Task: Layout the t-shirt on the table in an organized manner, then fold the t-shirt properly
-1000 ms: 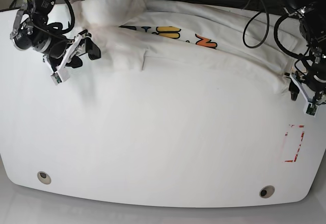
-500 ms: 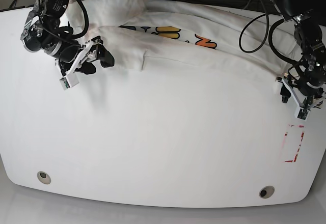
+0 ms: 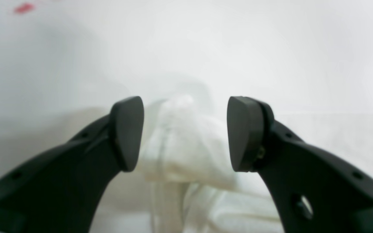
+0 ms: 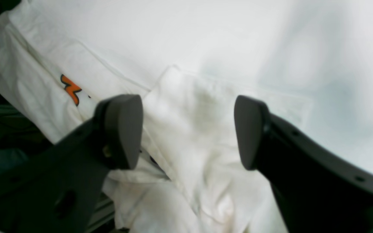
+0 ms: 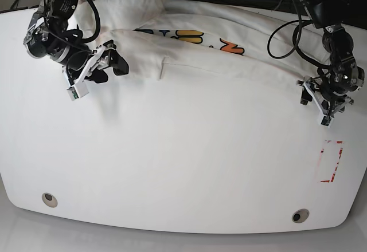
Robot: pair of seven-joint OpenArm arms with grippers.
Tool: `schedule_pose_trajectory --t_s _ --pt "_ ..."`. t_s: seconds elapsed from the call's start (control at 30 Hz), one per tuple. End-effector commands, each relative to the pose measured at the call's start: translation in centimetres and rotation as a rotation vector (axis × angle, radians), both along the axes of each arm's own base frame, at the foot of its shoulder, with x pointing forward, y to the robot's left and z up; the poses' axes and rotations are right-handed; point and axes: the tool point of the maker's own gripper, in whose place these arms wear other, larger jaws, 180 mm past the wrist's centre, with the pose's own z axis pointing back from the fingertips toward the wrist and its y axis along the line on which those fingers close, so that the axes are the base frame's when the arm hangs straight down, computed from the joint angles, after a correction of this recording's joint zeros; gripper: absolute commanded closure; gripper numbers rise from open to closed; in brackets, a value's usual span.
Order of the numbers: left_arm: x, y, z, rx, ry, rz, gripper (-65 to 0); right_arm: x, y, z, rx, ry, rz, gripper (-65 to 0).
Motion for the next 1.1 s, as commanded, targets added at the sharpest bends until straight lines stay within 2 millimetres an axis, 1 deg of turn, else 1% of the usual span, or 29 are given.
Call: schedule_pose_trajectory --t_s 0.0,0.3,0.43,0.83,0.87,0.93,0.97,1.0,1.07 --pt "1.2 0.8 1.1 -0.003 -0.048 0.009 -38.3 0.5 -0.1 1.0 0.002 -0.040 0.003 -42.6" --pt "0.9 0.5 0.0 -0.021 -0.024 0.010 -38.3 0.0 -0.1 0.7 0.002 -0.026 0.003 -42.5" --pt "0.8 -0.1 -0.8 -0.026 0.002 -0.009 -38.3 0.0 -0.2 0.6 0.001 -0.025 0.000 -42.5" --pt "0.8 -0.3 -1.0 -0.025 0.006 -0.016 -37.6 -0.1 -0.3 0.6 0.000 -0.021 -0.002 -42.5" --pt "0.8 -0.3 -1.0 -0.025 0.006 -0.016 -36.3 -0.1 -0.3 0.6 0.000 -0.021 -0.002 -42.5" --pt "0.7 -0.3 -1.0 -0.025 0.008 -0.016 -30.2 -0.1 -0.3 0.6 0.001 -0.022 -0.003 -42.5" --pt "0.7 -0.3 -1.0 -0.025 0.008 -0.016 -28.4 -0.1 -0.3 0.6 0.001 -0.022 -0.003 -42.5" --pt "0.7 -0.3 -1.0 -0.025 0.008 -0.016 -23.0 -0.1 -0.3 0.6 0.001 -0.022 -0.003 -42.5" --pt "0.7 -0.3 -1.0 -0.025 0.008 -0.016 -16.3 -0.1 -0.3 0.6 0.001 -0.022 -0.003 -42.5"
